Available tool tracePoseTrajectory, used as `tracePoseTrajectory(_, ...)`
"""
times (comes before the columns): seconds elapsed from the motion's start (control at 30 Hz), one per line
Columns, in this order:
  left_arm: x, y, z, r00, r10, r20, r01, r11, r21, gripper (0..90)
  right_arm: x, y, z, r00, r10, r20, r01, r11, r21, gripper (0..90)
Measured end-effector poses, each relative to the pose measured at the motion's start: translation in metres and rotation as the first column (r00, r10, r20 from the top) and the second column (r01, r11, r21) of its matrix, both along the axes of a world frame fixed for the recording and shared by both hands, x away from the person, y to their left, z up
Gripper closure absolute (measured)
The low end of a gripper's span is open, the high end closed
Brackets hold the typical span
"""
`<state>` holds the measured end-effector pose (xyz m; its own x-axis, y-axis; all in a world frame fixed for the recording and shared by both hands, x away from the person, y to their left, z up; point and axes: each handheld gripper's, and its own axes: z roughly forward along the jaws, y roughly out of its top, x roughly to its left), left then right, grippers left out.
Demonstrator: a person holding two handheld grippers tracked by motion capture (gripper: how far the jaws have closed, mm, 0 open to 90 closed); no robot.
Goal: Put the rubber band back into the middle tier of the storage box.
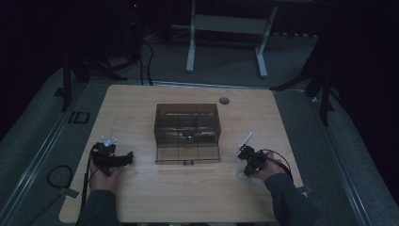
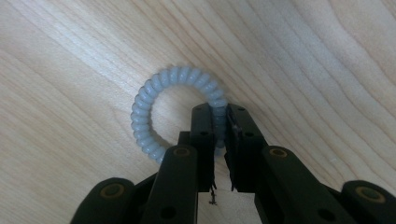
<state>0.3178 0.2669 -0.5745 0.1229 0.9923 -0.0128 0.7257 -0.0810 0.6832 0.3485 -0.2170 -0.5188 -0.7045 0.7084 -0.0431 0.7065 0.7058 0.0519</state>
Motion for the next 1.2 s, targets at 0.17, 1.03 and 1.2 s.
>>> tracePoseTrajectory(0.17, 0.000, 0.000, 0.000, 1.0000, 0.000, 0.000, 0.000, 1.0000, 0.000, 1.2, -0.001, 0.003, 0.004, 1.0000, 0.007, 0.005, -0.007, 1.000, 0.001, 82.2)
tracePoseTrajectory(1.03, 0.000, 0.000, 0.000, 1.0000, -0.003, 0.000, 0.003, 1.0000, 0.000, 1.2, -0.003, 0.012, 0.028, 0.9981, 0.045, 0.043, -0.046, 0.999, 0.024, 82.2)
tracePoseTrajectory(1.2, 0.000, 0.000, 0.000, 1.0000, -0.004, 0.000, 0.004, 1.0000, 0.000, 1.2, -0.003, 0.014, 0.031, 0.9977, 0.048, 0.048, -0.049, 0.998, 0.031, 82.2)
